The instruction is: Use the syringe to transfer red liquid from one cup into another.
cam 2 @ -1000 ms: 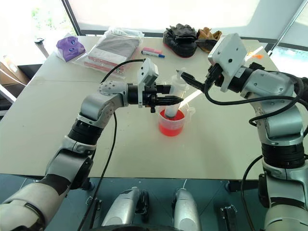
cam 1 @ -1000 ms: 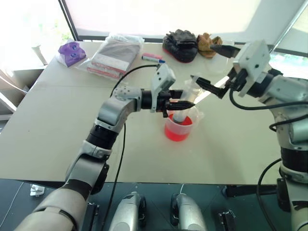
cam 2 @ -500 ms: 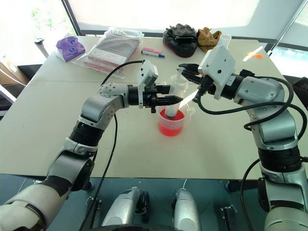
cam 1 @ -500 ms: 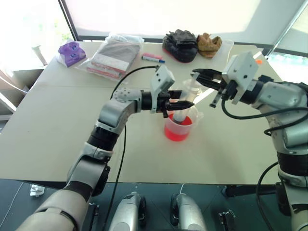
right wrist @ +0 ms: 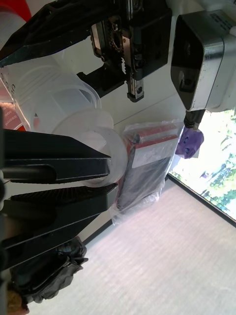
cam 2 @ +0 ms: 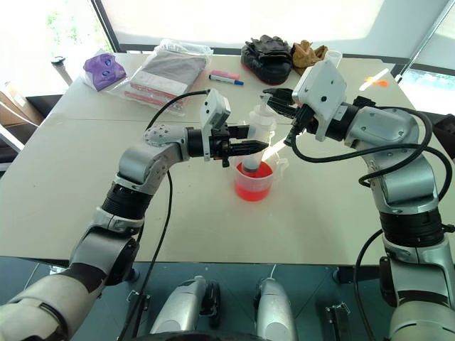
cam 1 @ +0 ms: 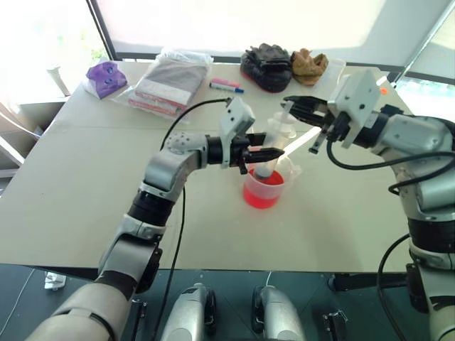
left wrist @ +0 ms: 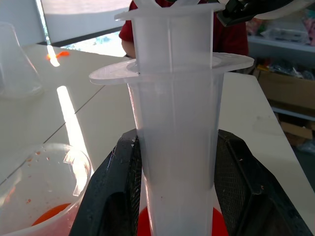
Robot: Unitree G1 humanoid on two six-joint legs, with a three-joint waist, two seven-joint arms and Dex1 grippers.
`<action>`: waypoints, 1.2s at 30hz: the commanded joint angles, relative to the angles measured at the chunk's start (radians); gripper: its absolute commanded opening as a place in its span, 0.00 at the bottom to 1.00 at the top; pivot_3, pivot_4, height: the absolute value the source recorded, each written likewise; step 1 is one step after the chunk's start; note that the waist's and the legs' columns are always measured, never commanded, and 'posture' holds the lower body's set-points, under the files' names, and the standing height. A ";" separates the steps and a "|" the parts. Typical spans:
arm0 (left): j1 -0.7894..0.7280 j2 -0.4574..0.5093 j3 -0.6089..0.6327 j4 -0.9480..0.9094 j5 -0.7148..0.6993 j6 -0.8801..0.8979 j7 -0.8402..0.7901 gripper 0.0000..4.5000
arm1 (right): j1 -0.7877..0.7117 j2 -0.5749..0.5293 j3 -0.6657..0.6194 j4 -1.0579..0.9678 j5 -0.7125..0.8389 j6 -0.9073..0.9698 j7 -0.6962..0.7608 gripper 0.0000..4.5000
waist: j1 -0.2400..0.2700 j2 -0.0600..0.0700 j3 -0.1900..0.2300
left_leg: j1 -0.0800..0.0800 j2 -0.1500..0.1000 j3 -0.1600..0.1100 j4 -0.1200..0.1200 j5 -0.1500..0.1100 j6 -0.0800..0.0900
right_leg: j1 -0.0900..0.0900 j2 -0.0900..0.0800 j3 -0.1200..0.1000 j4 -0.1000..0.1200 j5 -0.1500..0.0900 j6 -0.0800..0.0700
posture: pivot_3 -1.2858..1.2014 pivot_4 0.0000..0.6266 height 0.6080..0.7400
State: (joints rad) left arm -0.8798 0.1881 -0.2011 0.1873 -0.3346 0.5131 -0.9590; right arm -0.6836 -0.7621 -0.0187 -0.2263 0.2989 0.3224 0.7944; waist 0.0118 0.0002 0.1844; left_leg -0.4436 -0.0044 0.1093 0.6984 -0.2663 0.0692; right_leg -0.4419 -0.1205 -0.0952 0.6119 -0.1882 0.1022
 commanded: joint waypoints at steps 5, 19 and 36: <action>0.019 -0.012 -0.065 -0.049 0.002 0.007 -0.043 0.34 | -0.079 -0.047 -0.096 0.054 -0.045 -0.051 -0.052 0.01 | 0.001 0.000 0.000 | 0.000 0.000 0.000 0.000 0.000 0.000 | 0.000 0.000 0.000 0.000 0.000 0.000 | 0.52 0.24 1.00; 0.008 -0.026 -0.051 -0.046 0.002 0.006 -0.033 0.34 | -0.052 -0.045 -0.094 0.047 -0.009 -0.042 -0.053 0.16 | 0.001 0.000 0.000 | 0.000 0.000 0.000 0.000 0.000 0.000 | 0.000 0.000 0.000 0.000 0.000 0.000 | 0.52 0.24 1.00; -0.025 -0.056 0.025 -0.072 -0.033 0.052 0.053 0.34 | 0.151 -0.143 -0.299 -0.089 0.160 0.155 0.015 0.99 | 0.001 0.000 0.000 | -0.001 0.000 -0.001 0.000 -0.001 0.002 | 0.000 -0.003 0.000 -0.001 0.000 0.000 | 0.52 0.24 1.00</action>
State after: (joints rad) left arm -0.8717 0.1407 -0.2071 0.1560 -0.3404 0.5644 -0.9159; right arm -0.5269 -0.8900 -0.2623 -0.2710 0.4178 0.4535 0.8123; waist 0.0128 0.0002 0.1844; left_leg -0.4444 -0.0046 0.1088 0.6985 -0.2681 0.0716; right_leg -0.4418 -0.1238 -0.0957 0.6105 -0.1883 0.1018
